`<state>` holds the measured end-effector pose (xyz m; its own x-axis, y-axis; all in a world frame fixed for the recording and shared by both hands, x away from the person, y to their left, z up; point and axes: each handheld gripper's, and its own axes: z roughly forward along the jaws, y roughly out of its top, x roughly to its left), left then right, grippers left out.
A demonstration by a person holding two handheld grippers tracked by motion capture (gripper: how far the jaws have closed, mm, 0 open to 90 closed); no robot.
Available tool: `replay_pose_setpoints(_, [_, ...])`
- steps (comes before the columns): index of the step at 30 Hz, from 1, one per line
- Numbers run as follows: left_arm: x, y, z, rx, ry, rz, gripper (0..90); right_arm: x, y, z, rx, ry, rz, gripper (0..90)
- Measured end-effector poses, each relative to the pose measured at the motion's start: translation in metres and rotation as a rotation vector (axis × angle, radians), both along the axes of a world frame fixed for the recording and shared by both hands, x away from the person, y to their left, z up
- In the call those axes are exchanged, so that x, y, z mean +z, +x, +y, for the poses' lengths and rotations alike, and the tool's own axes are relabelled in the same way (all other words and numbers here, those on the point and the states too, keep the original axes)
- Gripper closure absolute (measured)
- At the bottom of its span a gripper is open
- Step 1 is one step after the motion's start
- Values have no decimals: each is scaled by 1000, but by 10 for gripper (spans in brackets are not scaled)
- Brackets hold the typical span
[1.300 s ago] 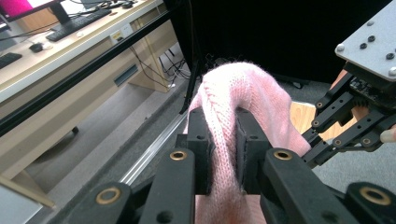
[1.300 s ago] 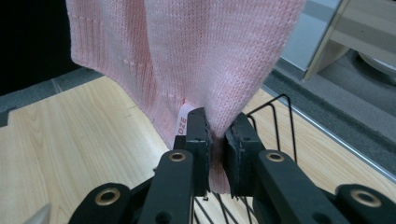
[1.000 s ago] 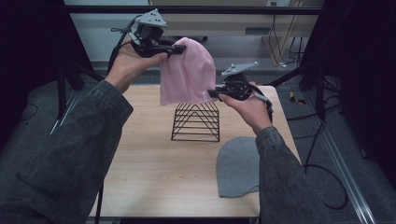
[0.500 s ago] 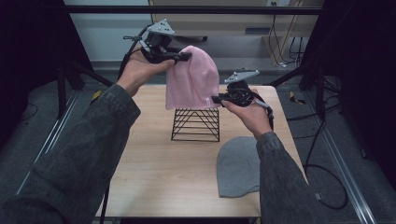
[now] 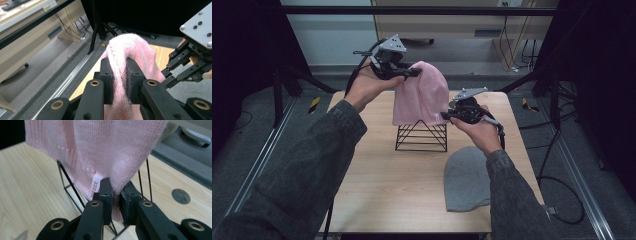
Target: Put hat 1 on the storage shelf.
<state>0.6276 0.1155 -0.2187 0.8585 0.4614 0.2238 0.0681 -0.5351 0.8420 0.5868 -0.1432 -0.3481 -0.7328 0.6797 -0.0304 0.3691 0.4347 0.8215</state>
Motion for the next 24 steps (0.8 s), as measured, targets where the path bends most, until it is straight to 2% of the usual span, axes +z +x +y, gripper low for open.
replay_pose_setpoints(7, [-14,-8,-7,-8,25,7,783,-13,-1,-2,-6,-20,26,786])
replay_pose_setpoints(8, [-19,-9,-9,-8,25,14,784,-17,-1,-3,-9,-29,44,743])
replay_pose_setpoints(16, [-37,-15,-12,-8,27,27,786,-21,-7,-13,-44,-41,58,502])
replay_pose_setpoints(20, [-48,-18,-12,-11,24,44,786,-23,-11,-24,-79,-58,65,429])
replay_pose_setpoints(24, [-55,-19,-12,-6,39,50,785,-21,-16,-35,-114,-58,53,414])
